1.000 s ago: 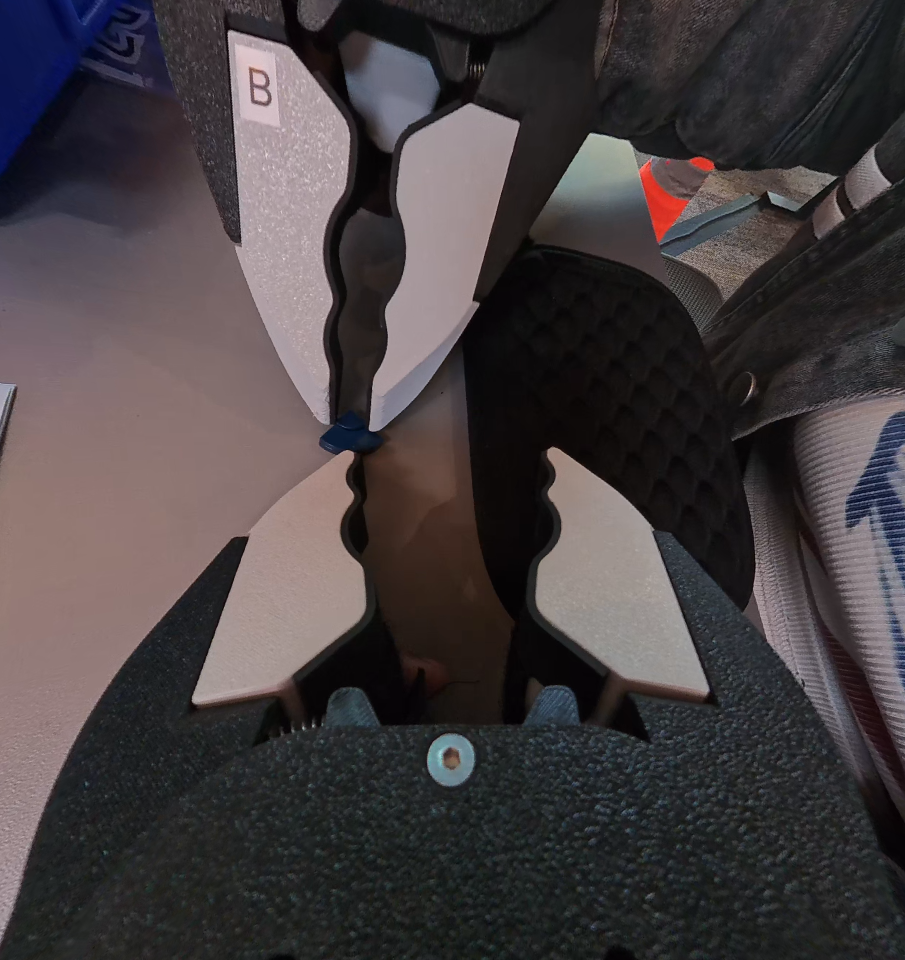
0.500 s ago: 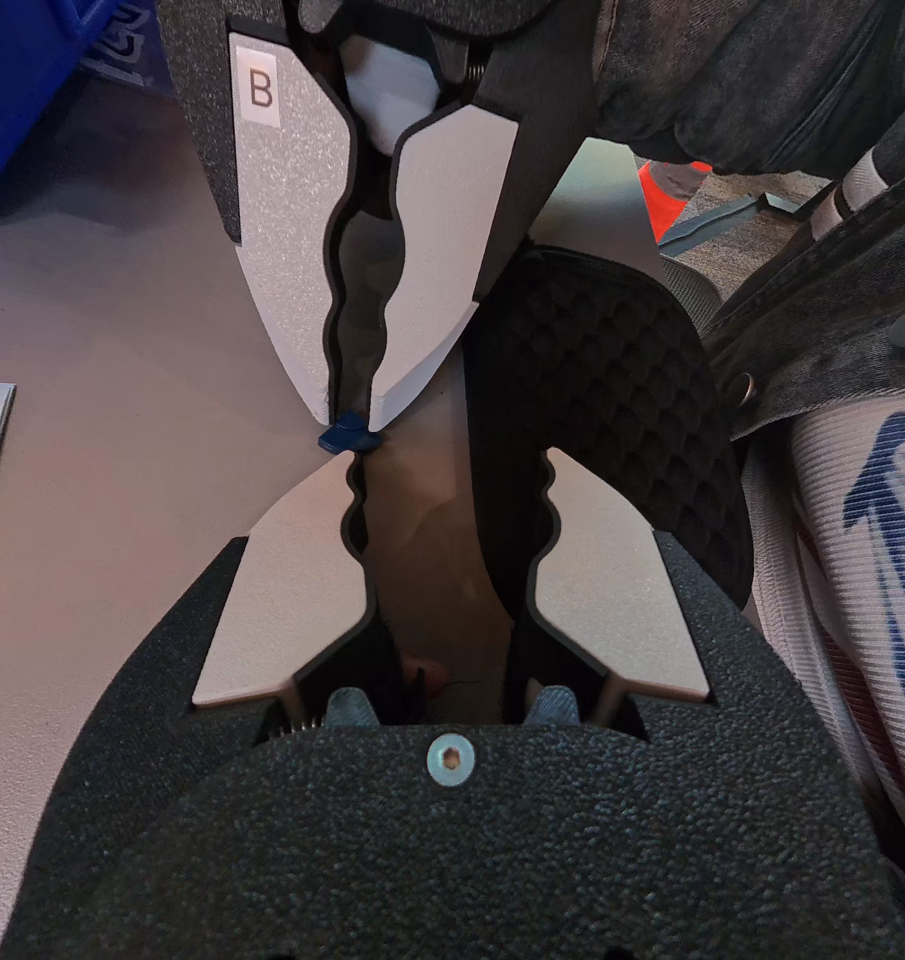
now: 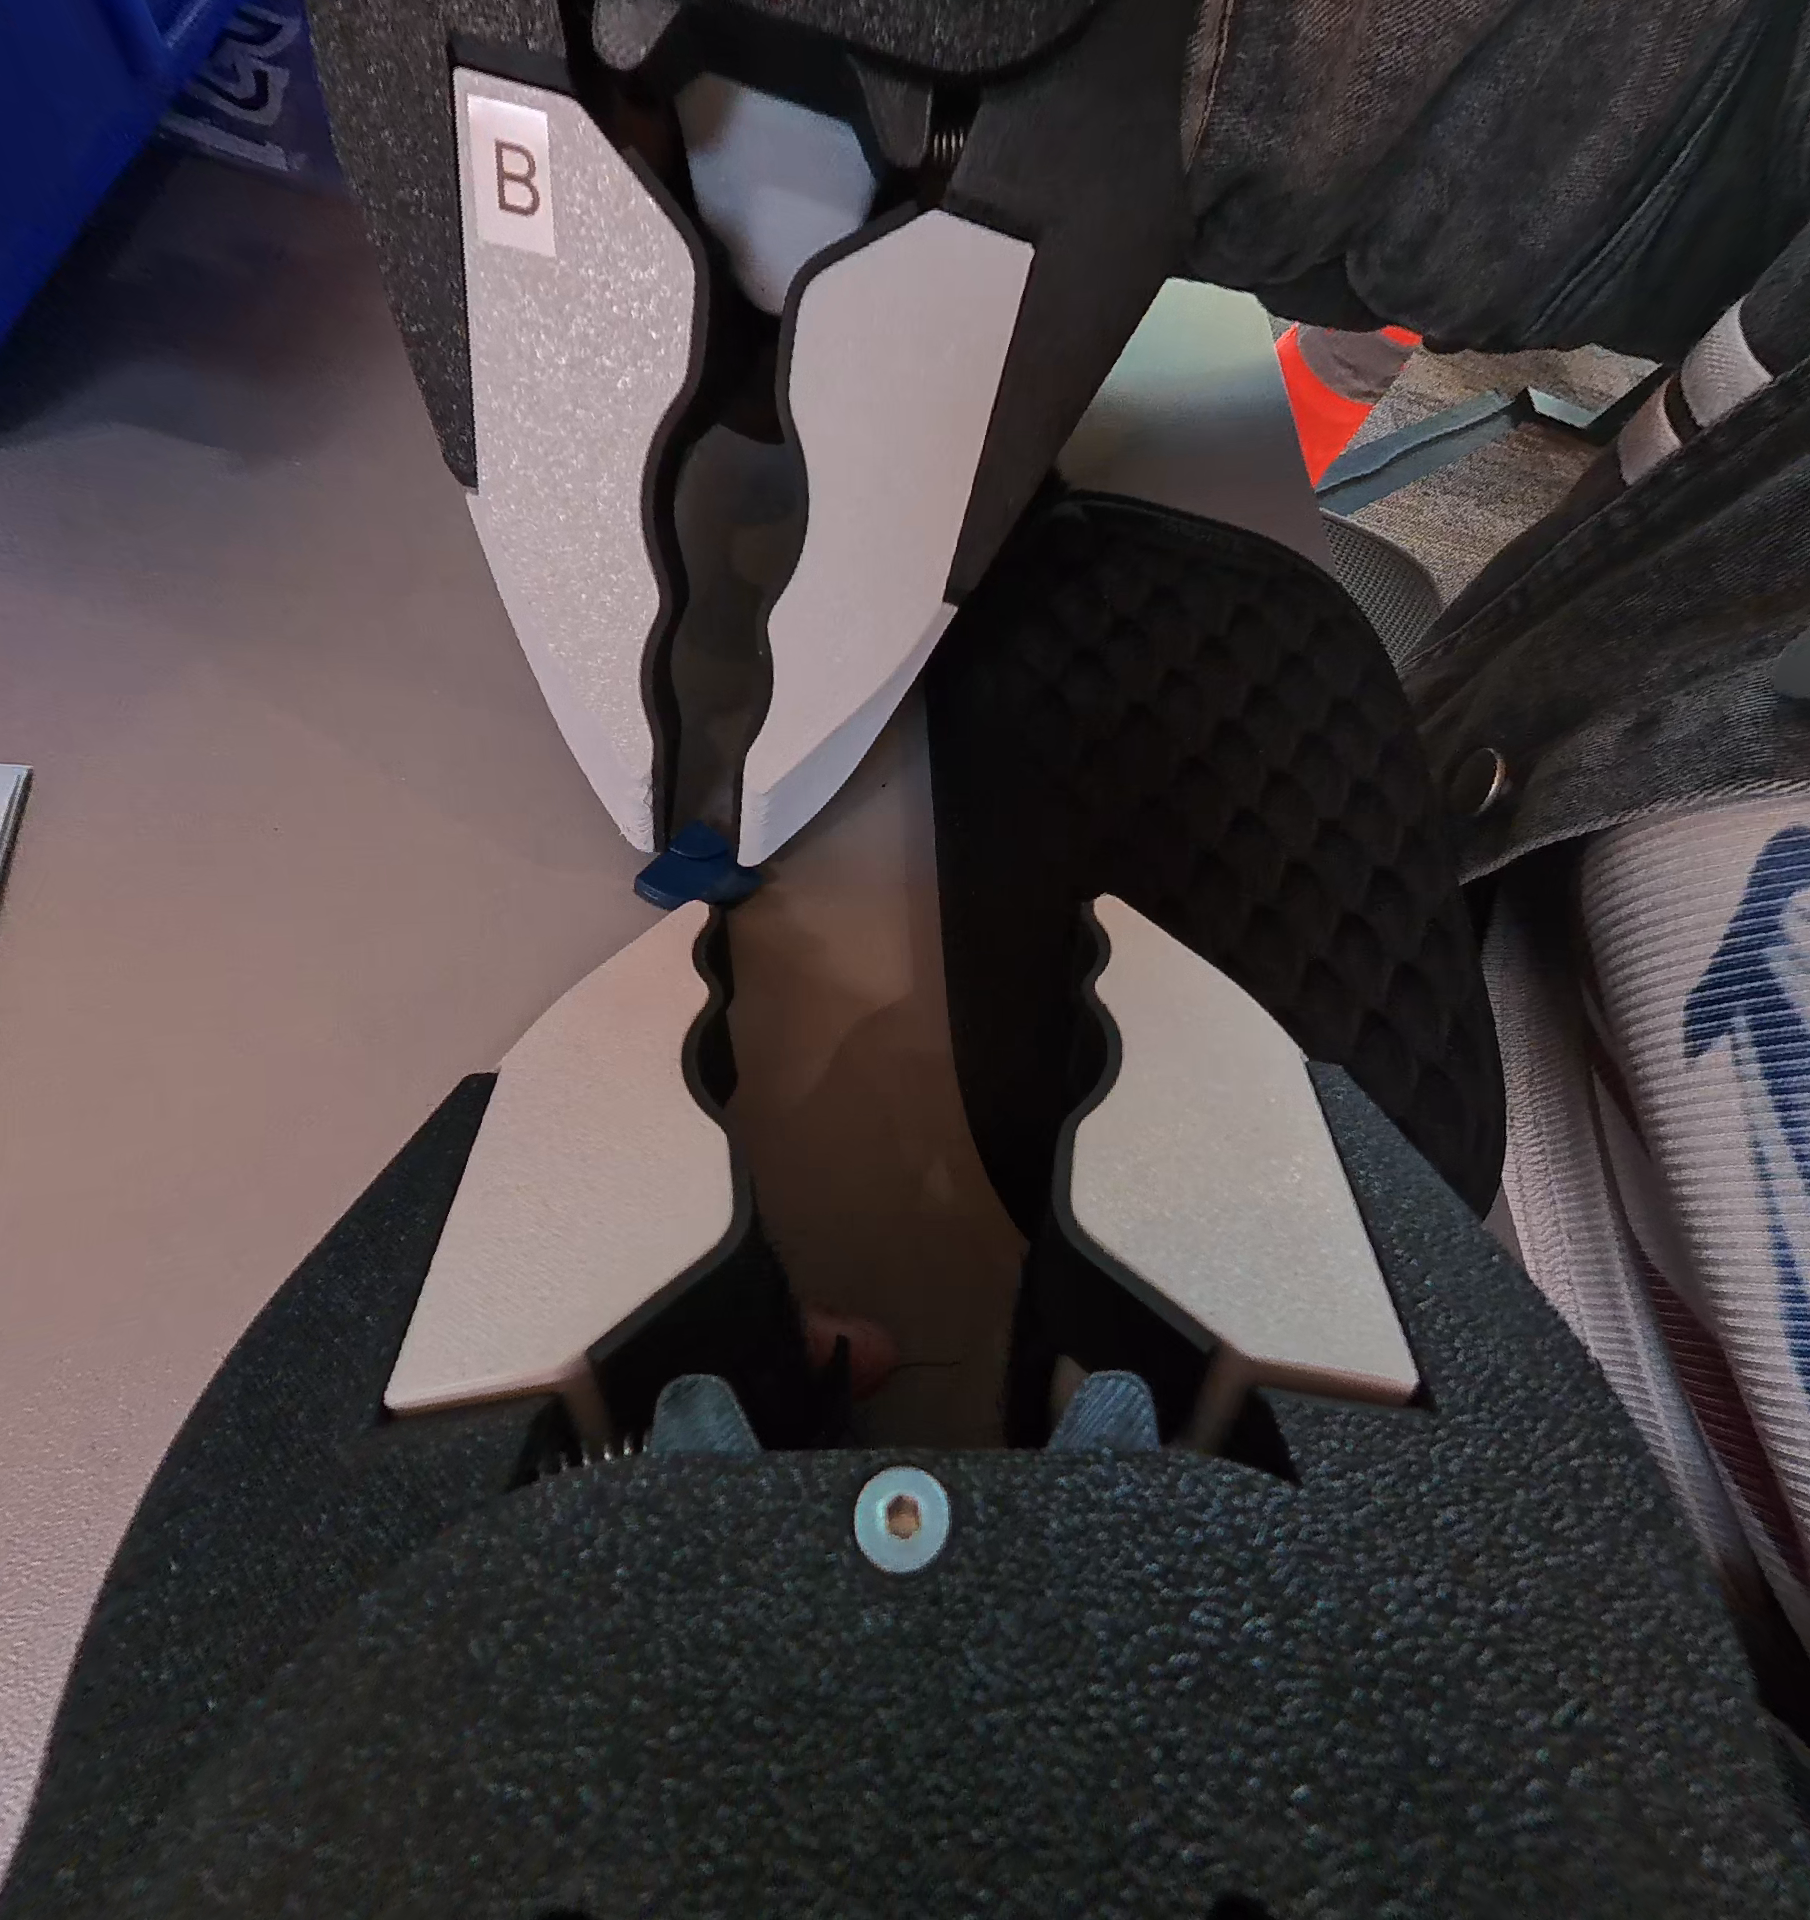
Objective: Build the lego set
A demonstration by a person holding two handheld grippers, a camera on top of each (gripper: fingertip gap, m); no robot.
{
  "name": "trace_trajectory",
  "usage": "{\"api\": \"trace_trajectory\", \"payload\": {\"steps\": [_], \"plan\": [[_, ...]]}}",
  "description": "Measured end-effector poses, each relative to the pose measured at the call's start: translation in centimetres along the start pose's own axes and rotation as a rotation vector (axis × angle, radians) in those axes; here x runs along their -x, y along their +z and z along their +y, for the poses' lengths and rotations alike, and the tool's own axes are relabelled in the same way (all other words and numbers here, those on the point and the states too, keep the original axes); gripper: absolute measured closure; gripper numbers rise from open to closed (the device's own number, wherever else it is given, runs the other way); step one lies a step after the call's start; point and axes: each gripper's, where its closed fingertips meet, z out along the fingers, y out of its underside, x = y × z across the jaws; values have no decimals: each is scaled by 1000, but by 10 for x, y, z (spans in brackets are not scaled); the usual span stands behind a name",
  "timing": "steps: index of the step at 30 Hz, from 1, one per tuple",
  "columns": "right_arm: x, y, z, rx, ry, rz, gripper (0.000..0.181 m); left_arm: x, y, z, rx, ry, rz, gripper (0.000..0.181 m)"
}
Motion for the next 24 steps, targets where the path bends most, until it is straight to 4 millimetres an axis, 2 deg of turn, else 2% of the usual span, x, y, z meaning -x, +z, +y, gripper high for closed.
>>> {"api": "trace_trajectory", "payload": {"steps": [15, 20, 24], "plan": [[0, -3, -2, -16, -3, -6, 170, 0, 0, 0, -1, -1, 1, 118], [-13, -26, 15, 27, -29, 49, 169, 0, -1, 0, 0, -1, 1, 118], [-7, -22, 17, 27, -60, 40, 169, 0, 0, 0, 1, 0, 1, 118]]}}
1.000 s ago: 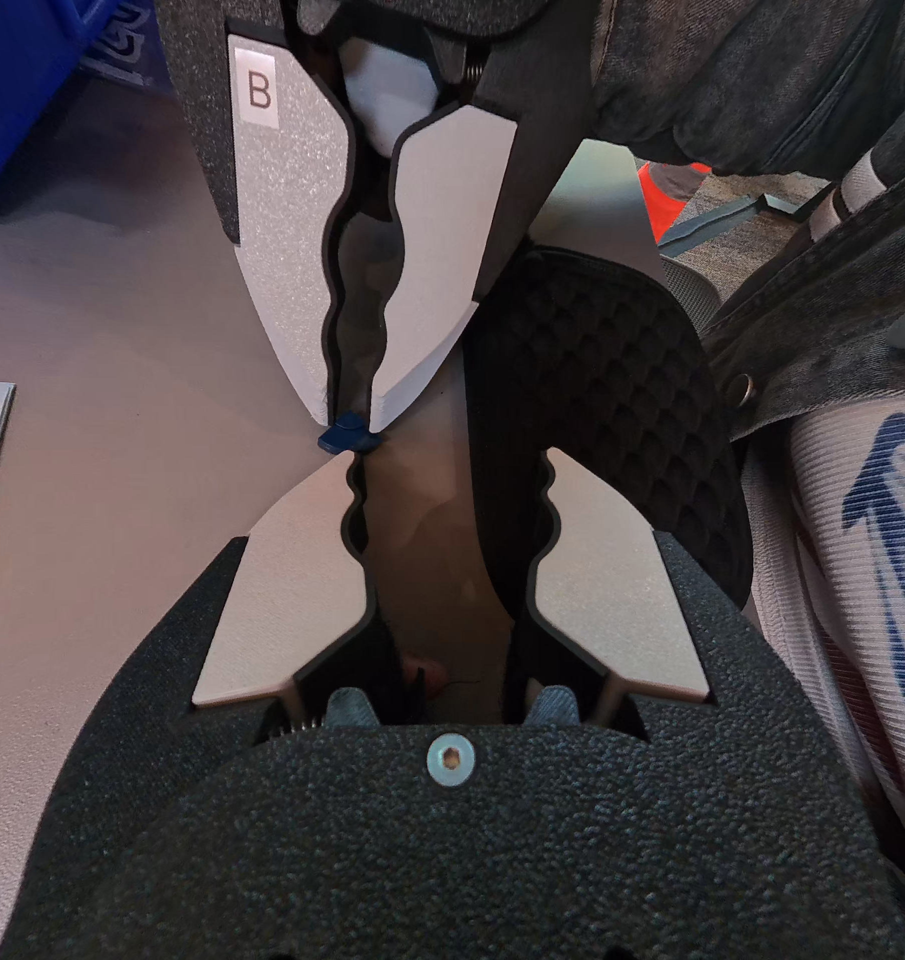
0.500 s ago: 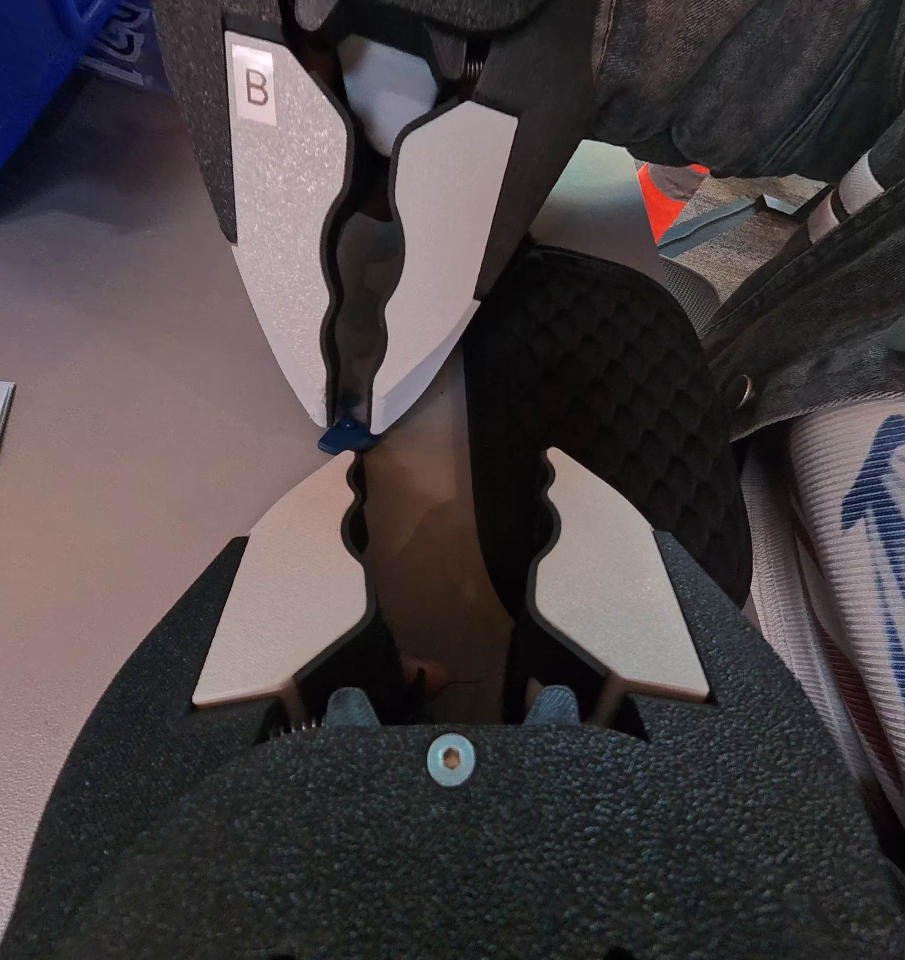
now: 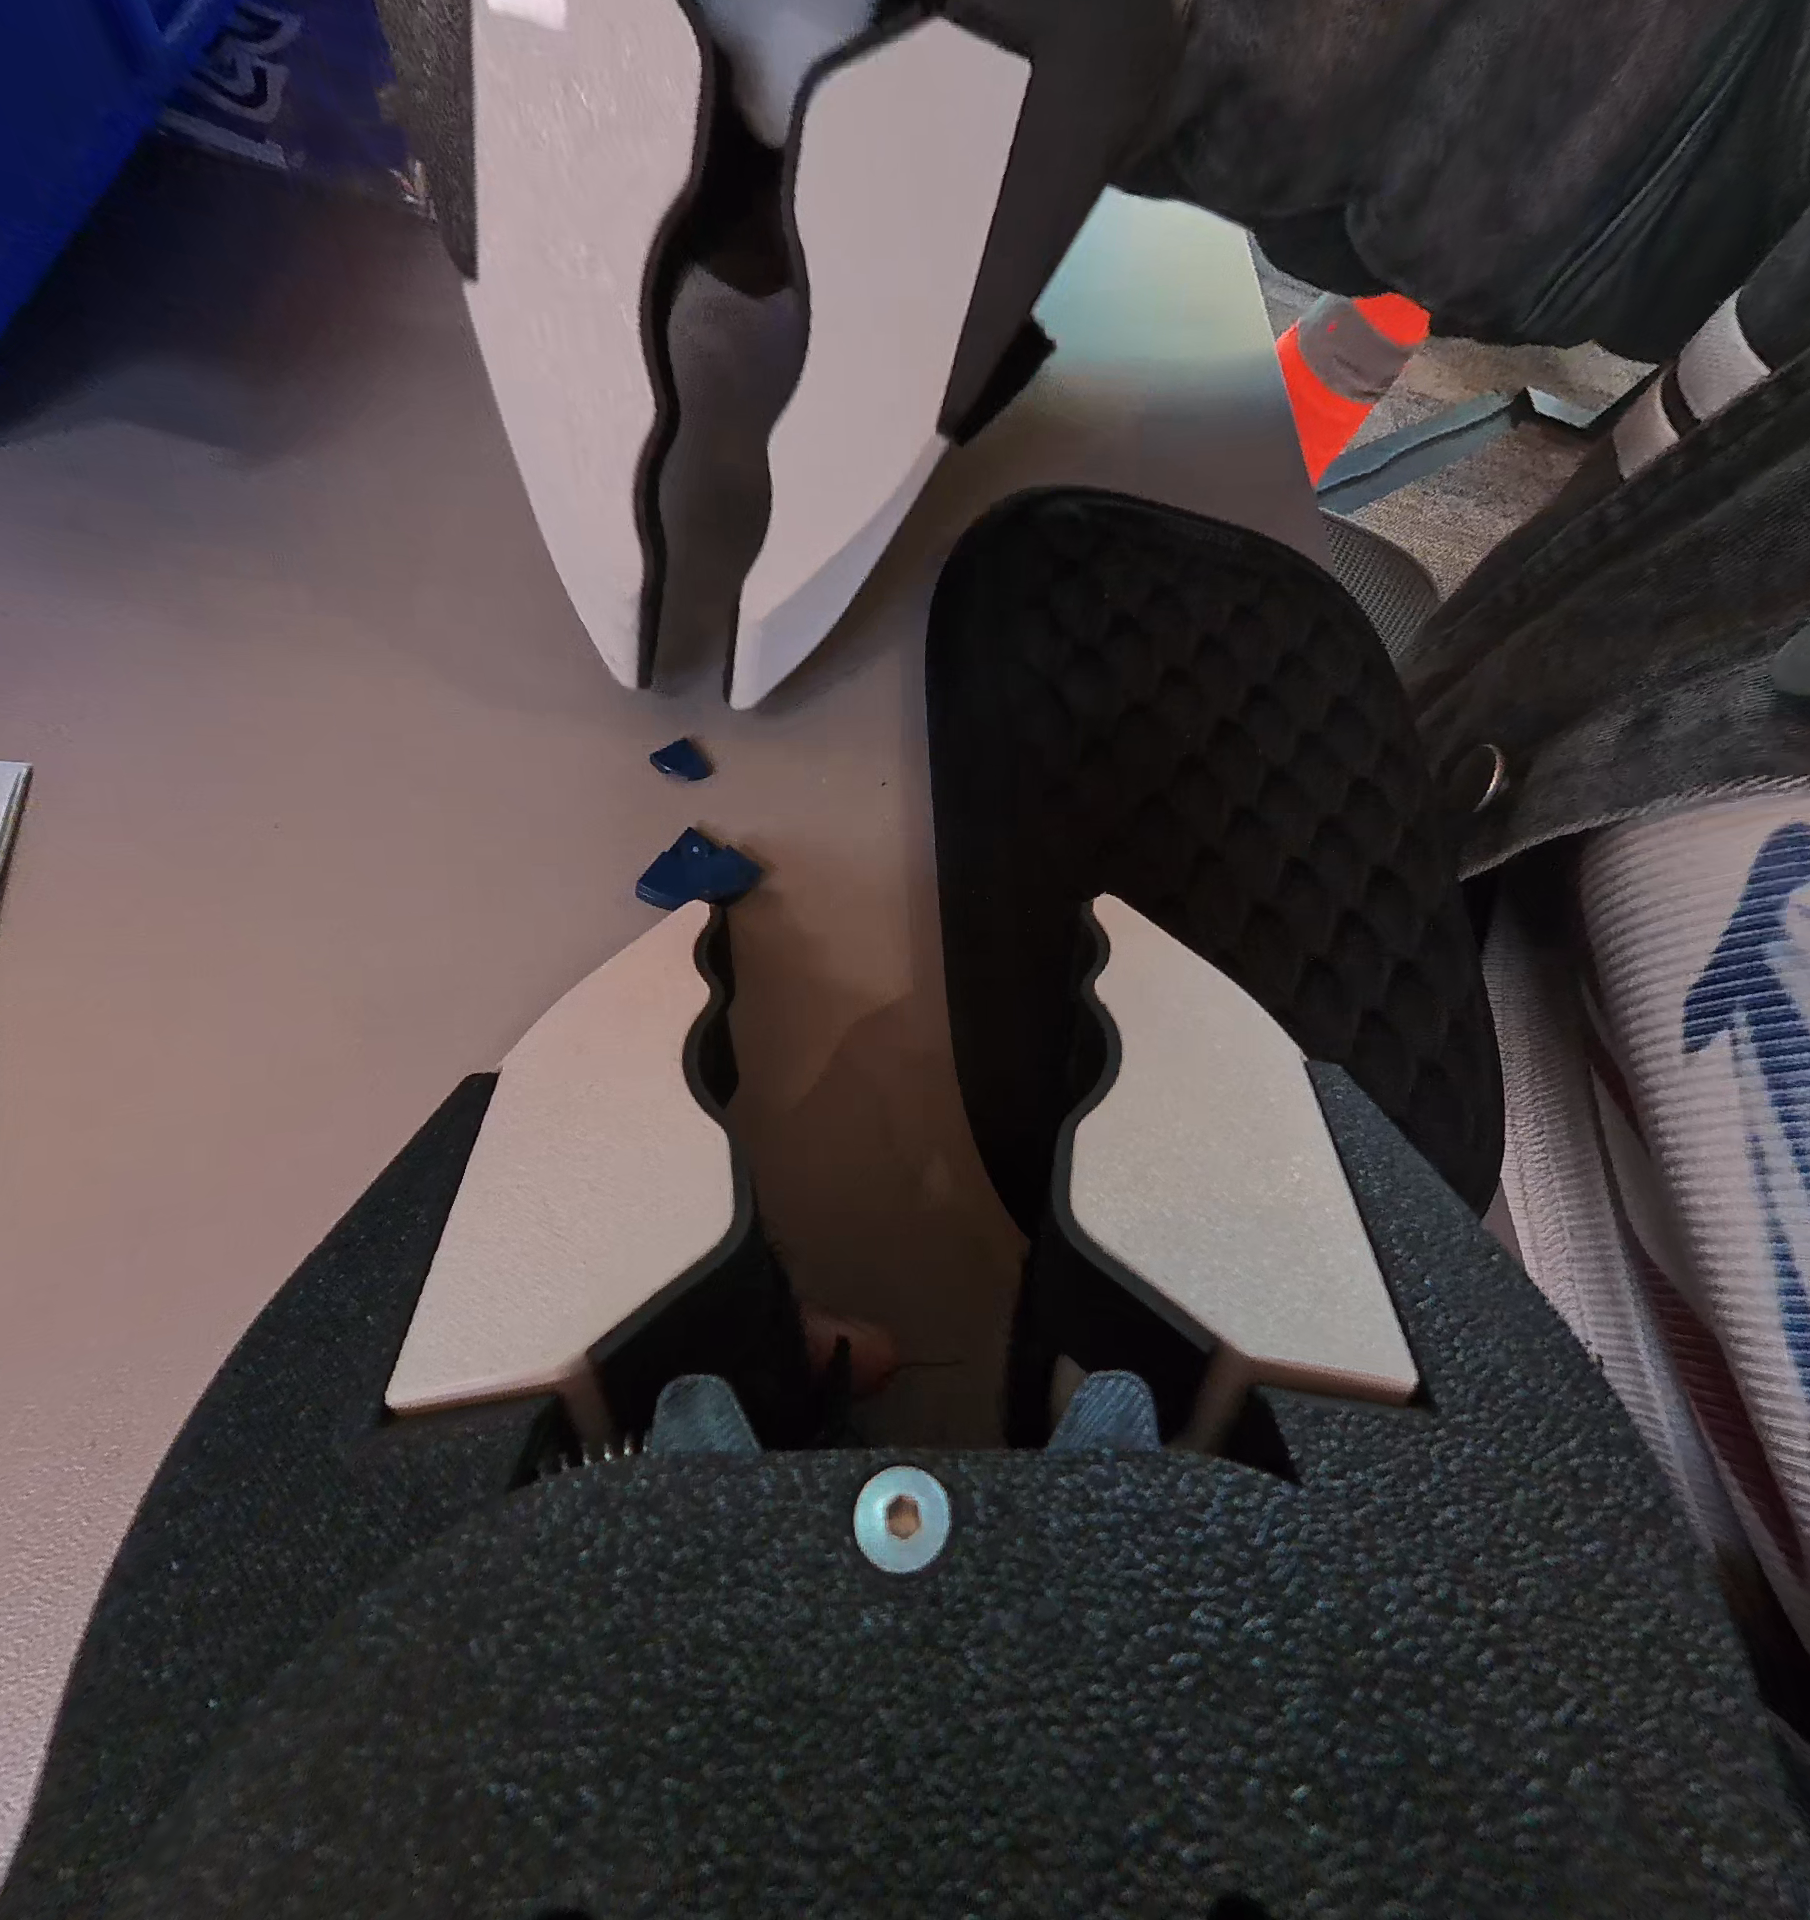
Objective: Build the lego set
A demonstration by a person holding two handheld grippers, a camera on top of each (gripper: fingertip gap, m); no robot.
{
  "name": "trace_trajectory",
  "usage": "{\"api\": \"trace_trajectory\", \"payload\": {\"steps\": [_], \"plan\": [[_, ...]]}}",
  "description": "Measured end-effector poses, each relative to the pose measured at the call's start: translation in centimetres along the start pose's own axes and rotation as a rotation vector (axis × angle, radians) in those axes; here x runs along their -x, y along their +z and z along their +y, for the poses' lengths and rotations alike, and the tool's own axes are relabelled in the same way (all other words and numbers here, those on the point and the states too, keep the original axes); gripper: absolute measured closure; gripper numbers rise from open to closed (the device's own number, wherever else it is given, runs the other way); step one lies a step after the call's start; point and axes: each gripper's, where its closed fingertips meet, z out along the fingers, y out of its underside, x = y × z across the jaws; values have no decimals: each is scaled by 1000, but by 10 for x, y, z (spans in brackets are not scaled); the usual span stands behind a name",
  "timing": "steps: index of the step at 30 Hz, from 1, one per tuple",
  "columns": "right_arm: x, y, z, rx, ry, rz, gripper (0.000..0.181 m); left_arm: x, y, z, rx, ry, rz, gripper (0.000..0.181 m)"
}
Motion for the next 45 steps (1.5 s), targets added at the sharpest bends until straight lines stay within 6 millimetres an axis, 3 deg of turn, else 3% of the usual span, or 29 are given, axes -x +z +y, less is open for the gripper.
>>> {"api": "trace_trajectory", "payload": {"steps": [3, 26, 30, 35, 41, 45], "plan": [[0, 5, -2, 17, -64, 19, 168, 0, 0, 0, 0, 1, -1, 118], [-2, 13, -3, -1, -51, 35, 177, 0, 1, 0, -1, 2, -2, 119], [-2, 12, -4, -2, -31, 24, 166, 0, 1, 0, -1, 1, -1, 119], [-1, 12, -4, 27, -31, 36, 166, 0, 1, 0, -2, 1, 0, 119], [-7, 3, -3, 122, 200, 215, 168, 0, 1, 0, -3, 0, 1, 119], [4, 5, -8, 140, 335, 268, 168, 0, 1, -1, -5, -1, 3, 118]]}}
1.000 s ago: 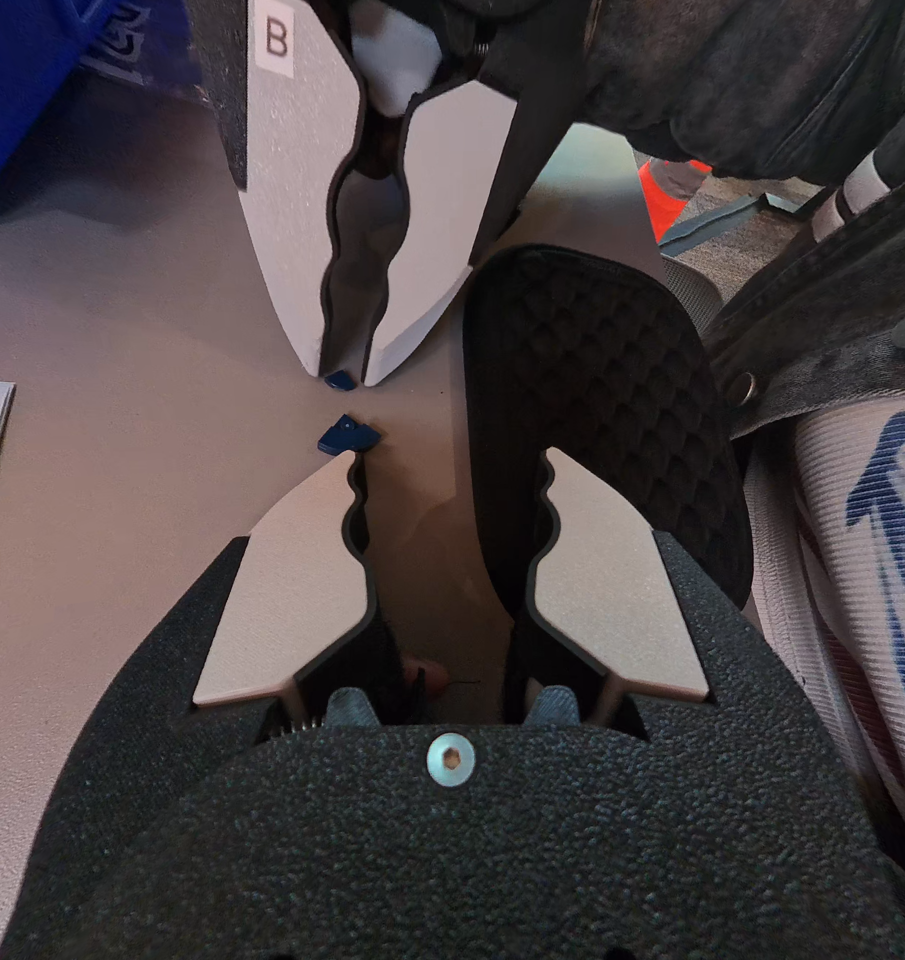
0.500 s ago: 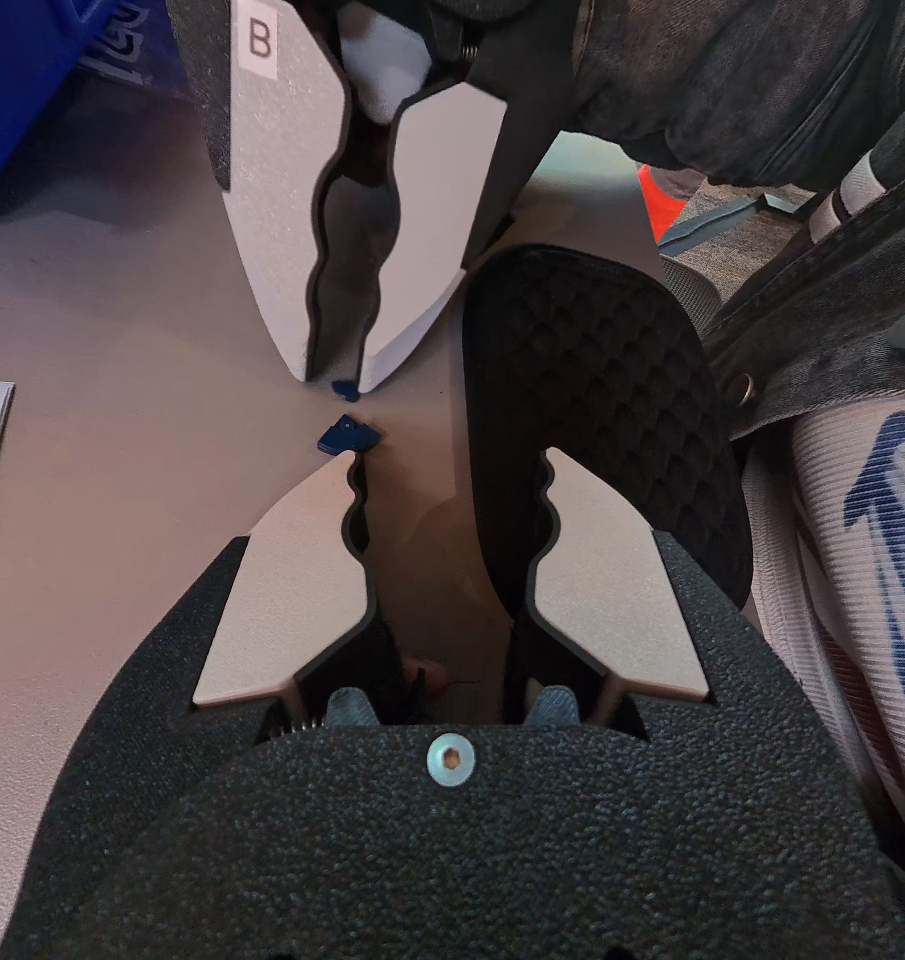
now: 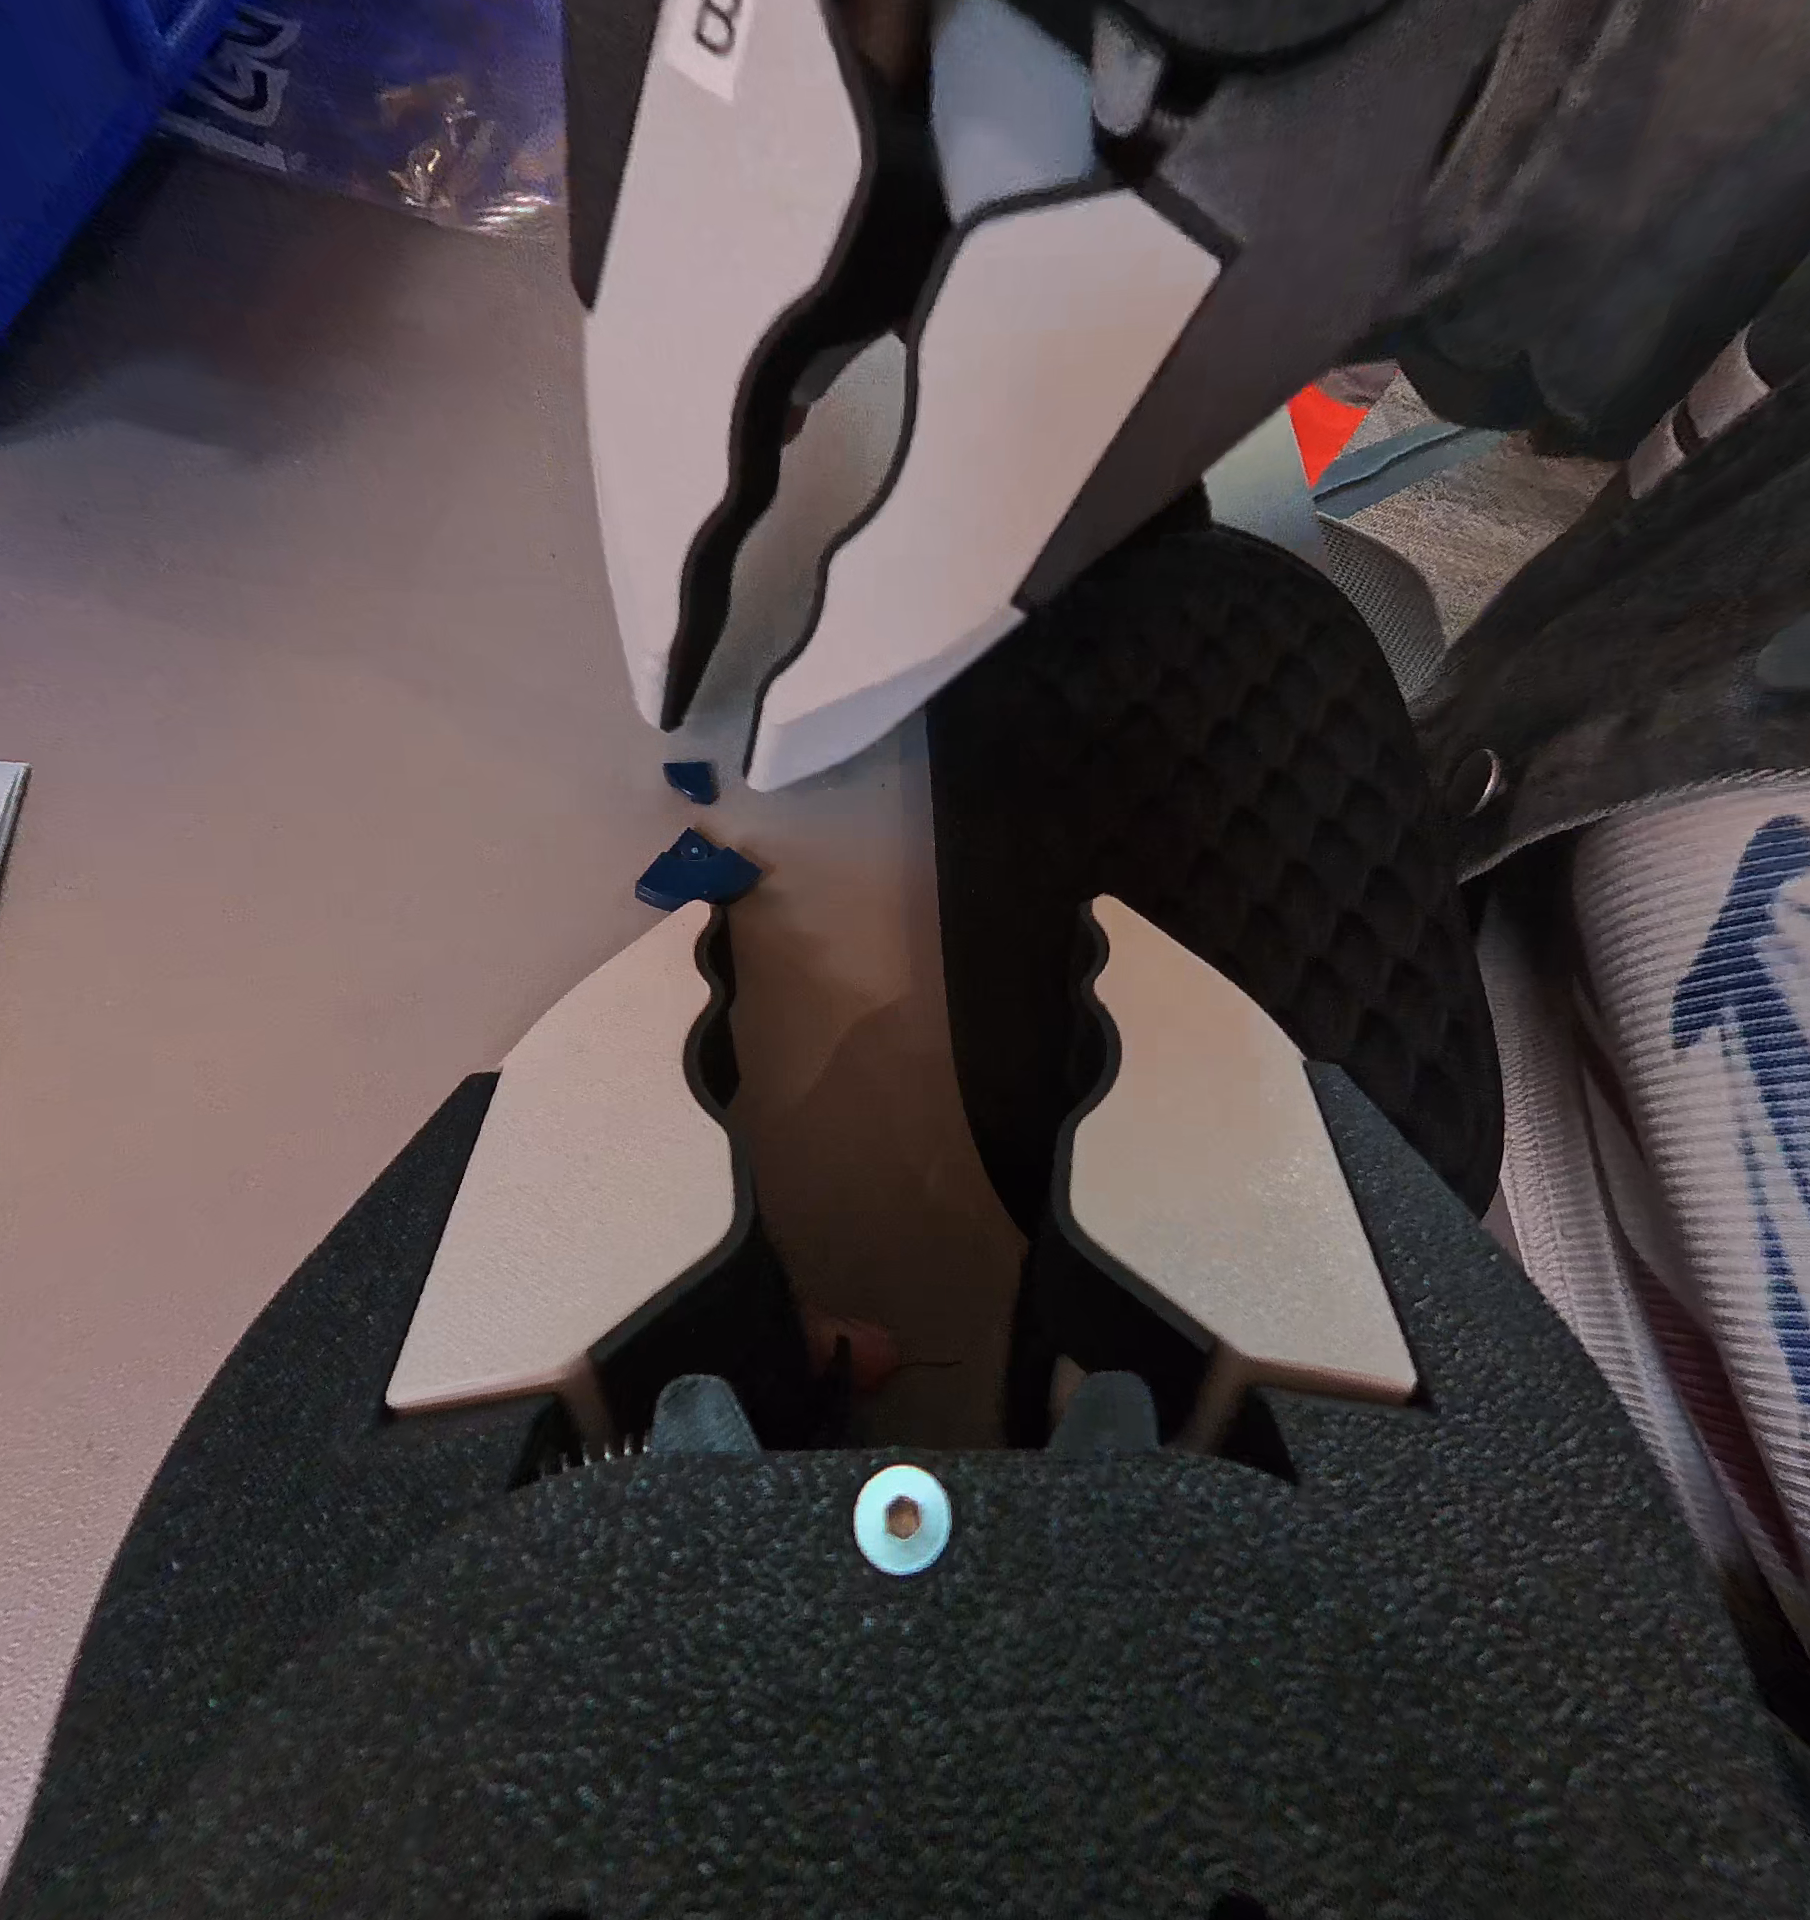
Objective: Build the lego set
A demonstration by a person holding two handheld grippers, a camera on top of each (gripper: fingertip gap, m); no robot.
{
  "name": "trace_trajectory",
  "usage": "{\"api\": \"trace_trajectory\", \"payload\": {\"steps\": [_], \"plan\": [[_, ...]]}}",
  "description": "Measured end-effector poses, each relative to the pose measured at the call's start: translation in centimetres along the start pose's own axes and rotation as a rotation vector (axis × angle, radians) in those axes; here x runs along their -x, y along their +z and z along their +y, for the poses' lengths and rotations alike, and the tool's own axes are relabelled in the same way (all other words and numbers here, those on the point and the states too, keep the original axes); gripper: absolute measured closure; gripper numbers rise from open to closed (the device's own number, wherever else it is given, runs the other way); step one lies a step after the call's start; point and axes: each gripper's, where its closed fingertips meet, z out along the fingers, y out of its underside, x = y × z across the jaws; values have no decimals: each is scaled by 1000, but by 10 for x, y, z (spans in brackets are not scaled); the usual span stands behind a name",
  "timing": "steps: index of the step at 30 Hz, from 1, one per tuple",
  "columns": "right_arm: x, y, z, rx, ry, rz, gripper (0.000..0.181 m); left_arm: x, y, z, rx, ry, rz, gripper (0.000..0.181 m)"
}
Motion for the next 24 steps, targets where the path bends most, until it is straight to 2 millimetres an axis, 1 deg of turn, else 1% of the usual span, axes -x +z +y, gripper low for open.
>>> {"api": "trace_trajectory", "payload": {"steps": [2, 8, 11, 13, 16, 20, 22, 24], "plan": [[-2, 2, 2, 31, -5, 48, 165, 0, 0, 0, 0, 1, -1, 119], [-4, 8, 4, 79, -17, 65, 165, 0, 0, 0, 0, 2, -2, 118], [-1, 9, 4, 84, -25, 57, 167, 0, 0, 0, -1, 2, -1, 118], [-3, 9, 4, 85, -25, 68, 172, -1, 0, 0, -1, 2, -1, 118], [-3, 9, 4, 83, -26, 69, 172, -1, 0, 0, -1, 2, -1, 118], [-3, 9, 4, 71, -101, 37, 172, -1, 0, 0, -3, 1, 1, 118], [-3, 8, 3, 48, -178, -16, 172, -1, 0, 0, -3, 1, 1, 118], [-1, 5, -2, -4, -279, -86, 172, -1, 0, 0, -4, 0, 1, 118]]}}
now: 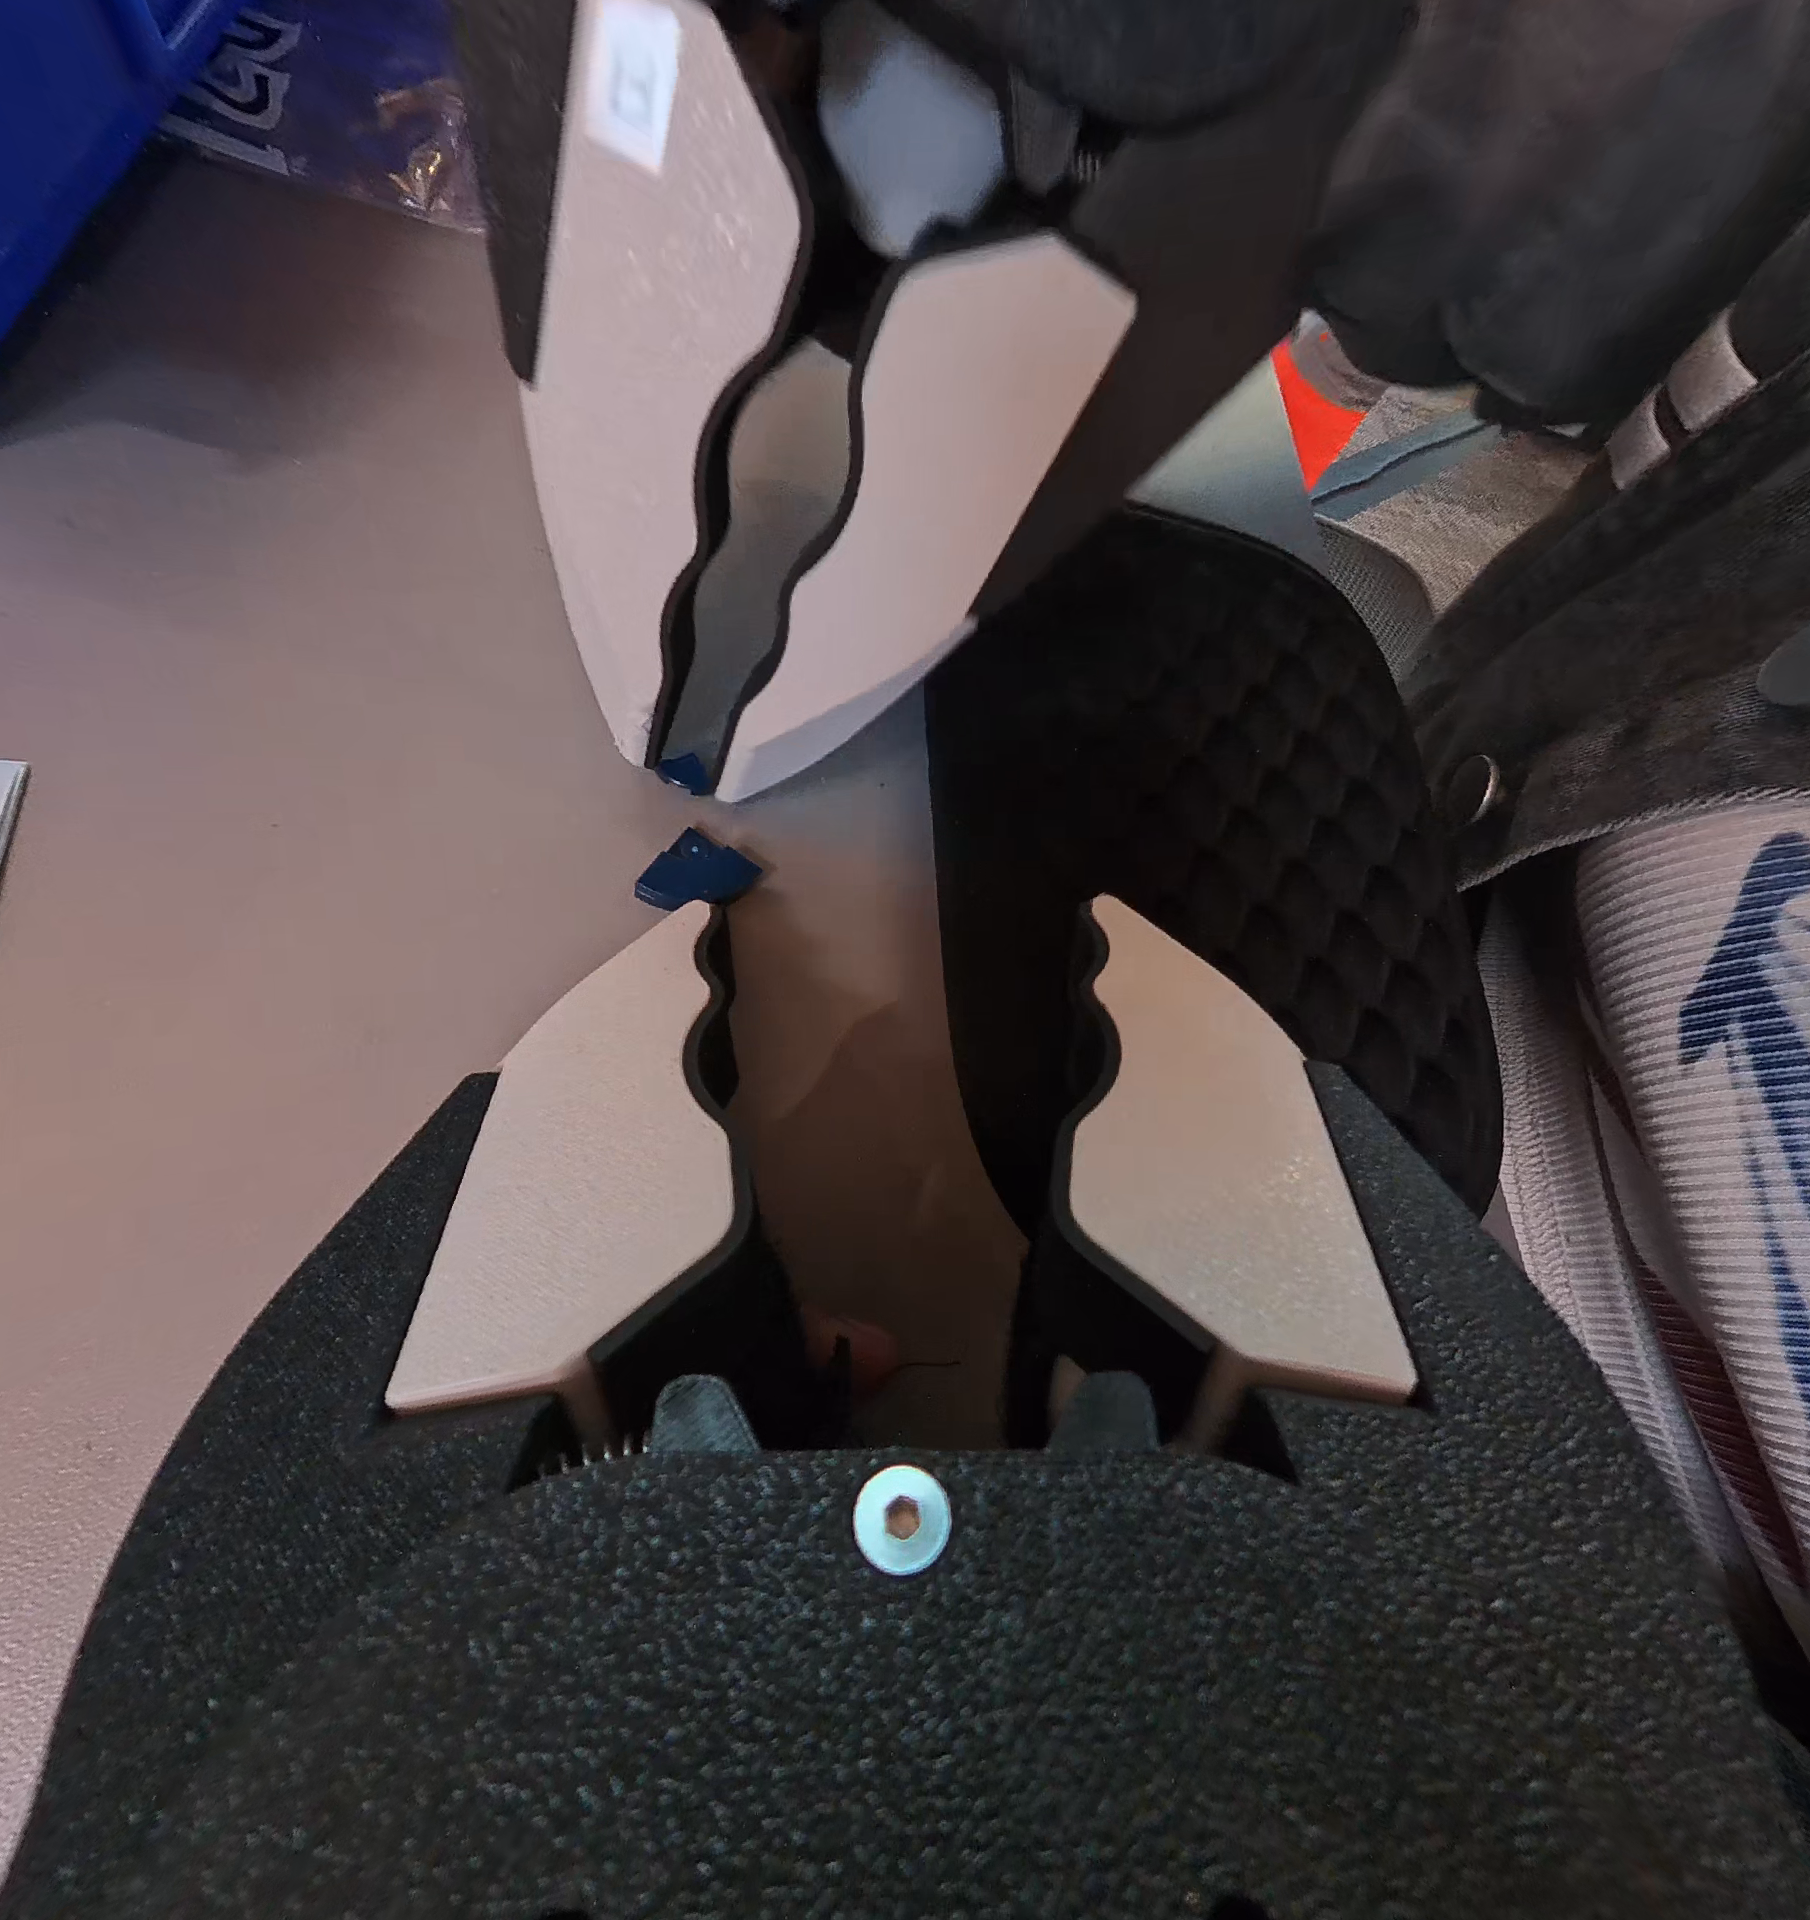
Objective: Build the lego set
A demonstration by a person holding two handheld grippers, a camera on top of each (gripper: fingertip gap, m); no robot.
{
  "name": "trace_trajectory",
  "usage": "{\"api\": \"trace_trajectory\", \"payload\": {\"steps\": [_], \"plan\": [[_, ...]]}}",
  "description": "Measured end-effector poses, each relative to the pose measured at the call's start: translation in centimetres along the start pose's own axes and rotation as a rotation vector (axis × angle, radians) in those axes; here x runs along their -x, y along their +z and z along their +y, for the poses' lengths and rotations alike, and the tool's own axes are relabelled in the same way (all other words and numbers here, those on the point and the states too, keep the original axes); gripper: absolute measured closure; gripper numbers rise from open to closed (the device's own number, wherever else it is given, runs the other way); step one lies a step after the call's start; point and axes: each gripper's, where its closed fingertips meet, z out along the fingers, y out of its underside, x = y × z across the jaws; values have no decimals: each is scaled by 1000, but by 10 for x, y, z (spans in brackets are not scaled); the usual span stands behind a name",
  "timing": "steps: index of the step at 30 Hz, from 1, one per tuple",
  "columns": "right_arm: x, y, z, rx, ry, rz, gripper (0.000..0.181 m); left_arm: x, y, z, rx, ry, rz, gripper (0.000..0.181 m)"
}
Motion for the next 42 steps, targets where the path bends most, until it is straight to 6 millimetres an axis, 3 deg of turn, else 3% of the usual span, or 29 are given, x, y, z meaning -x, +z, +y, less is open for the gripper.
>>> {"api": "trace_trajectory", "payload": {"steps": [4, 10, 42], "plan": [[8, -3, -14, -109, -197, -144, 172, 0, 0, 0, 0, 0, 1, 118], [6, 4, -12, -117, -258, -227, 172, -1, 0, 0, -2, -3, 3, 118], [9, 7, -10, -117, -274, -241, 171, -2, 1, 0, -1, -2, 4, 118]]}}
